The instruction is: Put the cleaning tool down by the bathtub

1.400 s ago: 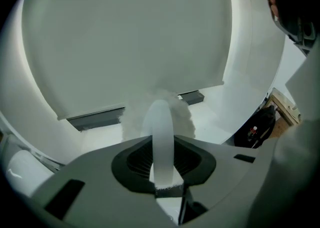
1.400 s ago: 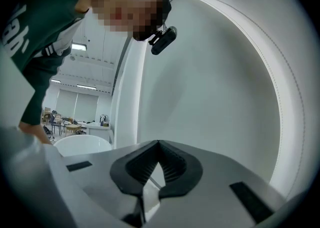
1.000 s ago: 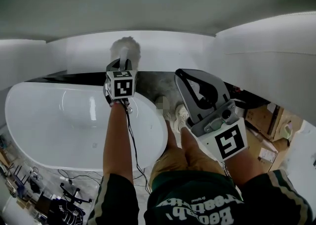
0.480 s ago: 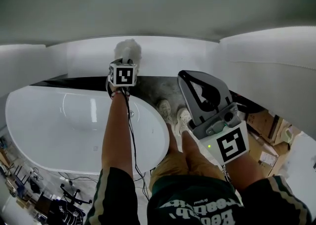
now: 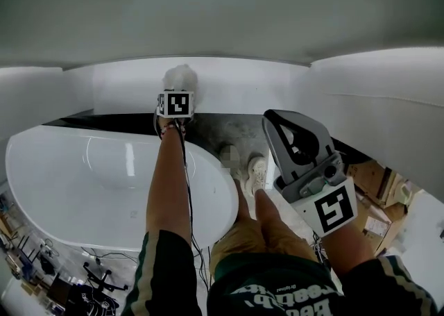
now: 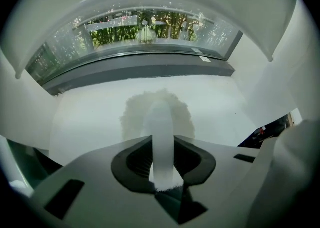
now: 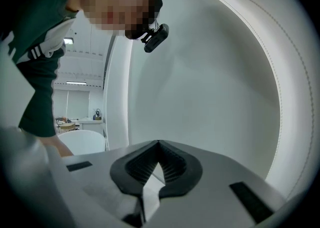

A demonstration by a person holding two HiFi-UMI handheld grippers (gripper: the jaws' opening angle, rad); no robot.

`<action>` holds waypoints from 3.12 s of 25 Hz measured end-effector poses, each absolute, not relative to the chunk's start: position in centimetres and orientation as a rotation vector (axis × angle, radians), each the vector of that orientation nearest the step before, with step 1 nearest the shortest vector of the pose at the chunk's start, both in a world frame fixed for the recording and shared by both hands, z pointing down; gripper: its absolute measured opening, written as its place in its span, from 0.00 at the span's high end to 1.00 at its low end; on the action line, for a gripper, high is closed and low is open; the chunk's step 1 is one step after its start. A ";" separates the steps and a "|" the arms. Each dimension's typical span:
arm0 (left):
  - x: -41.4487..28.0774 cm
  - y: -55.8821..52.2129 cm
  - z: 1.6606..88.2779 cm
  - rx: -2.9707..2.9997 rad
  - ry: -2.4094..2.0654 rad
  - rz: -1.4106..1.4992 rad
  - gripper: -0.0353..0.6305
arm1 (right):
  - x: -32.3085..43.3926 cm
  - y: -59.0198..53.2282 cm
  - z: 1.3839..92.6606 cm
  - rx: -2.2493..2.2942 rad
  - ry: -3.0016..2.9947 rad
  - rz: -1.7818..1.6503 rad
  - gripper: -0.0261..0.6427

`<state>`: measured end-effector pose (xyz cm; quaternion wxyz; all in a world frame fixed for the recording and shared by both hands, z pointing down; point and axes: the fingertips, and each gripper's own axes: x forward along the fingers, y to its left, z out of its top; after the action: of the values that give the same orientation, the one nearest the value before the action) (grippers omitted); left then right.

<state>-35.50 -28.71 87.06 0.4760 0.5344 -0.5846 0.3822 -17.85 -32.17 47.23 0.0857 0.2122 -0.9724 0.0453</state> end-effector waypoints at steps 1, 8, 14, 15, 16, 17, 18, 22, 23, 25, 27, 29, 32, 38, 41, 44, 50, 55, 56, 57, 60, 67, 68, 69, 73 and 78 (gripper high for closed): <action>-35.4 -29.0 87.1 1.309 -1.434 0.934 0.81 | -17.8 -32.2 47.3 0.632 -2.897 0.144 0.94; -35.0 -30.3 88.0 1.345 -1.517 0.899 0.80 | -17.5 -32.0 48.3 0.617 -2.879 0.173 0.94; -34.5 -30.2 87.6 1.365 -1.530 0.895 0.80 | -17.5 -31.9 48.5 0.597 -2.871 0.176 0.94; -34.2 -30.3 87.5 1.379 -1.518 0.873 0.77 | -17.5 -31.9 48.6 0.597 -2.868 0.180 0.94; -34.0 -30.4 87.4 1.392 -1.506 0.845 0.62 | -17.5 -31.9 48.6 0.598 -2.867 0.184 0.94; -33.8 -30.4 87.3 1.398 -1.504 0.829 0.56 | -17.5 -31.9 48.6 0.598 -2.868 0.188 0.94; -33.9 -30.3 87.3 1.396 -1.514 0.832 0.56 | -17.5 -31.8 48.6 0.598 -2.870 0.190 0.94; -34.4 -29.8 87.2 1.383 -1.555 0.883 0.56 | -17.6 -32.0 48.8 0.585 -2.876 0.190 0.94; -34.6 -29.7 87.2 1.385 -1.558 0.887 0.56 | -17.6 -32.0 48.7 0.583 -2.876 0.189 0.94; -34.8 -29.6 86.8 1.391 -1.562 0.896 0.56 | -17.6 -31.9 48.4 0.579 -2.873 0.168 0.94; -34.5 -29.7 85.9 1.407 -1.558 0.898 0.56 | -17.6 -31.6 47.8 0.570 -2.869 0.115 0.94; -34.3 -29.9 84.7 1.427 -1.562 0.901 0.56 | -17.5 -31.4 47.3 0.571 -2.865 0.073 0.94; -34.3 -30.0 81.9 1.455 -1.600 0.903 0.56 | -17.1 -30.9 45.9 0.603 -2.866 0.078 0.94; -31.5 -29.9 74.0 1.563 -1.633 0.853 0.58 | -16.0 -30.0 42.1 0.658 -2.873 0.067 0.94; -30.0 -29.8 69.1 1.652 -1.672 0.859 0.59 | -14.5 -30.3 40.5 0.767 -2.839 0.061 0.94; -28.4 -29.5 63.5 1.737 -1.719 0.842 0.59 | -13.0 -30.6 38.6 0.841 -2.845 0.065 0.94; -24.2 -27.2 51.7 1.893 -1.815 0.790 0.59 | -10.5 -28.5 34.3 0.836 -2.887 0.010 0.94; -20.7 -24.5 42.5 1.991 -1.902 0.749 0.62 | -7.9 -26.4 30.9 0.828 -2.946 0.052 0.94; -20.1 -24.1 40.8 2.005 -1.927 0.730 0.62 | -7.5 -26.1 30.2 0.821 -2.957 0.044 0.94; -19.4 -23.7 39.2 2.021 -1.954 0.713 0.62 | -7.0 -25.9 29.7 0.811 -2.968 0.037 0.94; -17.0 -22.6 34.4 2.080 -2.029 0.675 0.62 | -5.5 -25.5 27.6 0.785 -3.011 0.021 0.94; -11.8 -19.3 23.5 2.221 -2.229 0.586 0.64 | -2.9 -23.1 21.4 0.695 -3.163 0.010 0.94; -11.1 -18.8 22.3 2.244 -2.258 0.576 0.64 | -2.5 -22.7 20.7 0.681 -3.181 0.003 0.94; -10.5 -18.3 21.2 2.263 -2.286 0.568 0.65 | -2.2 -22.2 19.9 0.668 -3.196 -0.015 0.94; -8.9 -16.4 18.2 2.283 -2.380 0.525 0.75 | -1.2 -20.6 17.4 0.619 -3.256 -0.105 0.94; -6.6 -13.6 16.1 2.285 -2.460 0.513 0.87 | 0.5 -18.2 15.5 0.569 -3.317 -0.174 0.94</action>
<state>-6.57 -13.58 16.13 -0.1271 0.6674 -0.7183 0.1499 0.50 -18.24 15.45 -0.1137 0.1676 -0.9779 -0.0512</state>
